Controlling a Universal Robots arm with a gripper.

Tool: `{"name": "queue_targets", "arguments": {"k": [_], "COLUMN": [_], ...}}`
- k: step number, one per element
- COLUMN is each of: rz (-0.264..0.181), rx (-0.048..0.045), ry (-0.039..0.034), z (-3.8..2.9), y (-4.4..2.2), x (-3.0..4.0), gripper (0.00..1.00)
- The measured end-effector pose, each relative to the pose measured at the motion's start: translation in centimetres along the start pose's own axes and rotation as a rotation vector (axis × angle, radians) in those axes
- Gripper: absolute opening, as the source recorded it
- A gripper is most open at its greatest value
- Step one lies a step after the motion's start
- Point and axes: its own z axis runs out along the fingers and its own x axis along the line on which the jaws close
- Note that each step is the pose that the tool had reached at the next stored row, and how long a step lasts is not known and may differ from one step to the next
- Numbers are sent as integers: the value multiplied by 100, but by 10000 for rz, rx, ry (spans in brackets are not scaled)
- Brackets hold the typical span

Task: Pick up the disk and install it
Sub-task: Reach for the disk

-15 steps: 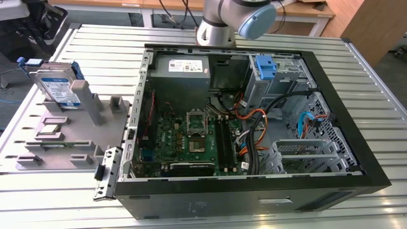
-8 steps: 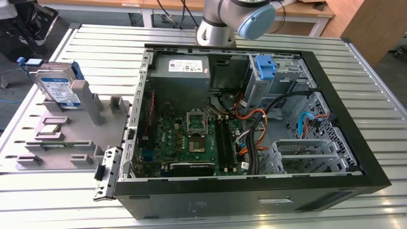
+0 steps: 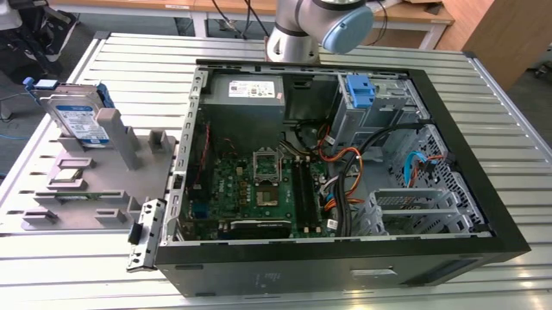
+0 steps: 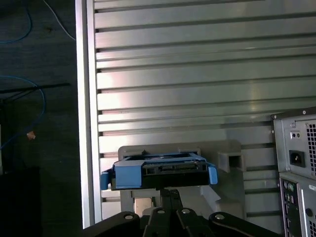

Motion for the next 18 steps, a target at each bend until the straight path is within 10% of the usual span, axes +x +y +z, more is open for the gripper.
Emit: {"name": "queue_targets", "arguments": {"k": [18], "rz": [-2], "rx": [-39], "ry": [2], "z": [107], "y": [15], "x": [28], "gripper": [11]}}
